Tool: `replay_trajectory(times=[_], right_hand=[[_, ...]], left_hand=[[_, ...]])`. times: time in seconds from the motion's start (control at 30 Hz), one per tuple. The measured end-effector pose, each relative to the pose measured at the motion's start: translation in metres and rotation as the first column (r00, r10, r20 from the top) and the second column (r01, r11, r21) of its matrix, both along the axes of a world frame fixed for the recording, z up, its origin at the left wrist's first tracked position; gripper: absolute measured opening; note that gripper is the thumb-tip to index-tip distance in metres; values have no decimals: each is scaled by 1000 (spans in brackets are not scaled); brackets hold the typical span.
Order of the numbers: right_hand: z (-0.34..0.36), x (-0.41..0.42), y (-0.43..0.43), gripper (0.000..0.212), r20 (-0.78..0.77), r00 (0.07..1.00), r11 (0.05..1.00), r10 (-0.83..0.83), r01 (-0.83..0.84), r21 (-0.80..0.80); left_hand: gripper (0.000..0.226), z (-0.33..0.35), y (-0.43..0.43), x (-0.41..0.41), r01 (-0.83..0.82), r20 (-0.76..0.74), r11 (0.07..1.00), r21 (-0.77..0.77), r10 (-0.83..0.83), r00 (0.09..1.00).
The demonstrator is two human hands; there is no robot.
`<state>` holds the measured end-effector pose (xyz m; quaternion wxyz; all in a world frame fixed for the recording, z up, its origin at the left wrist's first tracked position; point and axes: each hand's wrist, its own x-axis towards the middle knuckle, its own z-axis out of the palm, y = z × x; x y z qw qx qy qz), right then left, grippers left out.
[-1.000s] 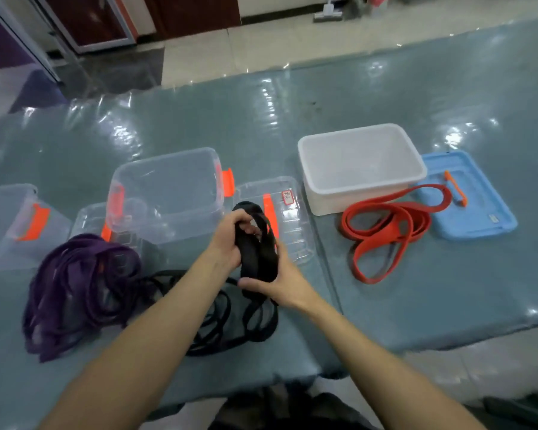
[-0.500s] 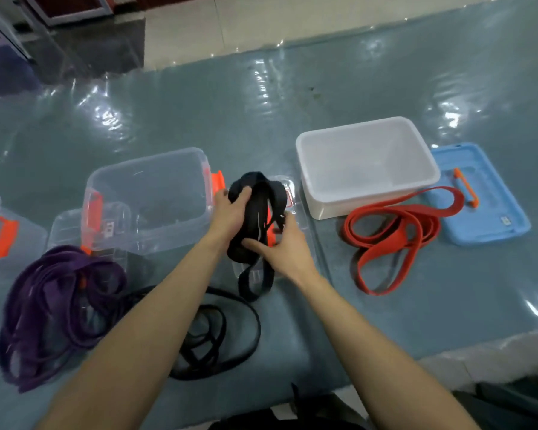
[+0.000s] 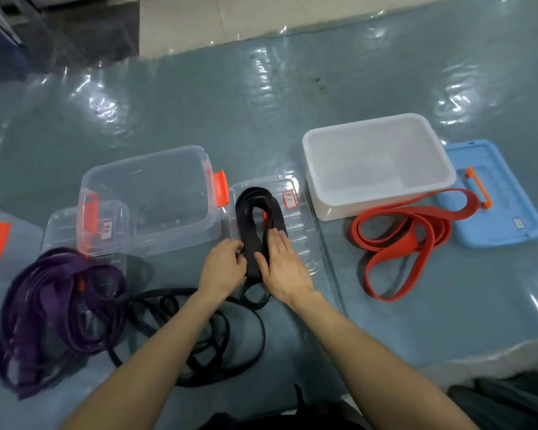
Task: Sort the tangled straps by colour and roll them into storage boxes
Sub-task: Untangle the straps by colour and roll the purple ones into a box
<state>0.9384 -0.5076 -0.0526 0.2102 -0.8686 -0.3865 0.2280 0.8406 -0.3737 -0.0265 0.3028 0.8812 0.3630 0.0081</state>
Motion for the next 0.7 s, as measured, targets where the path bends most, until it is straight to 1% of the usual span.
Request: replay_trajectory(times=[0.03,0.07,0.17,0.23,0.33,0.4,0.47,0.5,0.53,0.57,0.63,0.67,0.7], right_hand=[[2,1,2,73,38,998,998,44,-42,-42],[5,2,4,73,62,997,998,44,-40,-57],[18,9,1,70,104,992,996,-68,74,-59],[27,13,-10,63,200,977,993,-69,87,-85],[39,10,-31,40,330,944,995,24,9,-97],[44,3,-42,31,337,937,993,89,-59,-99],[48,-12,-48,26,307,938,987,157,-143,-68],[48,-21,-50,25,295,934,979,203,-199,-46],[45,-33,-49,24,288,924,967,251,-256,-21],[42,-46,-48,25,284,913,952,292,-306,5],[33,-73,-45,30,279,886,915,371,-400,51],[28,-86,-42,36,270,875,897,403,-436,75],[24,-98,-39,47,248,869,885,429,-459,79]], left_hand=[[25,0,0,-5,7,-10,1000,-4,-7,1000],[26,1,2,-9,0,-8,1000,-14,0,1000],[30,5,11,-24,-22,-22,998,-59,21,1000],[30,6,15,-38,-4,-34,997,-74,1,999],[27,6,19,-64,29,-72,999,-42,-32,997],[26,5,17,-83,49,-125,999,11,-47,991],[29,9,14,-102,59,-137,995,83,-47,989],[37,12,13,-113,71,-140,991,114,-55,989],[51,14,13,-125,94,-158,987,130,-73,985],[73,17,13,-138,122,-207,985,124,-95,974],[125,19,12,-170,157,-386,986,63,-121,914],[146,17,11,-187,171,-488,985,29,-135,863],[161,14,8,-202,184,-575,983,5,-148,804]])
